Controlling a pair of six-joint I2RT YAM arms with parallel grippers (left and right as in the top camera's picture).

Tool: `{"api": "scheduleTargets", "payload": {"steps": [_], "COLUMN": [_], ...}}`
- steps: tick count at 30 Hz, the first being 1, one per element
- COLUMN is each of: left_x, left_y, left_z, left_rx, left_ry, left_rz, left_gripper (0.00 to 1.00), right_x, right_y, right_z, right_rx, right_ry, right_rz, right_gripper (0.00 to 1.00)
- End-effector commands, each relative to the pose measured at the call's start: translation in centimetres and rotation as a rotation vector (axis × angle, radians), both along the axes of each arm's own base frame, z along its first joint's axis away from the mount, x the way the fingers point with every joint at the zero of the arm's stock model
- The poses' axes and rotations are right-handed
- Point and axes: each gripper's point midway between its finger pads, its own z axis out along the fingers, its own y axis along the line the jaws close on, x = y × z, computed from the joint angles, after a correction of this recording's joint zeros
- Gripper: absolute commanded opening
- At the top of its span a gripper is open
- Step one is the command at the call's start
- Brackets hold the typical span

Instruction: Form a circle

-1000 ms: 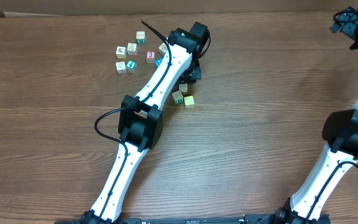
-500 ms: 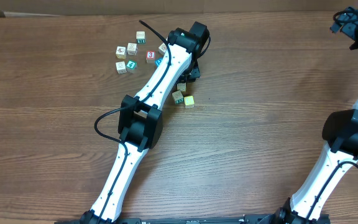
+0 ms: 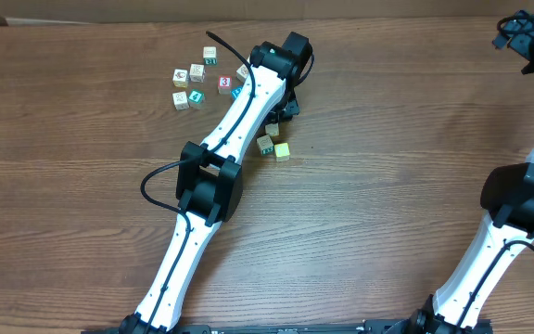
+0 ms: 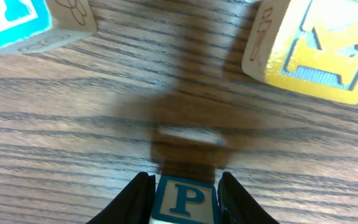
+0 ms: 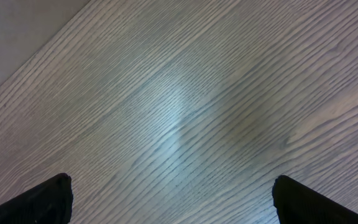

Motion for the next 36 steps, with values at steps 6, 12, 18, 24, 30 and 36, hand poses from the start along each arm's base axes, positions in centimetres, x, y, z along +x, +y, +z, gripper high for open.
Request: {"api": "scheduleTargets", "payload": {"steps": [6, 12, 18, 24, 30, 36], "left_x": [-0.29, -0.37, -0.6, -0.79, -0.79, -0.78], "left_y": [-0.5, -0.5, -0.39, -0.28, -0.28, -0.29], "left_z": [0.18, 0.18, 0.15, 0.14, 0.14, 0.14], "left_rx": [-0.028, -0.028, -0.026, -0.021, -0.021, -0.021], "left_ry": [0.005, 0.008, 0.017, 0.025, 0.025, 0.024], "left_rz": [0.049, 0.049, 0.064, 0.063, 0.063, 0.063], "left_gripper": [0.29, 0.29, 0.29, 0.29, 0.32, 0.34], "right_x": [0.02, 0.02, 0.02, 0.02, 0.02, 0.02], "right_y": [0.02, 0.02, 0.02, 0.02, 0.02, 0.02], "right_z": [1.1, 1.1, 1.1, 1.1, 1.1, 1.1], "right_rx": [-0.016, -0.016, -0.016, -0.016, -0.016, -0.016], "right_ry": [-0.025, -0.025, -0.025, -0.025, -0.025, -0.025], "right_rz": [-0.001, -0.001, -0.001, -0.001, -0.001, -0.001], "right_gripper": [1.0, 1.0, 1.0, 1.0, 1.0, 1.0]}}
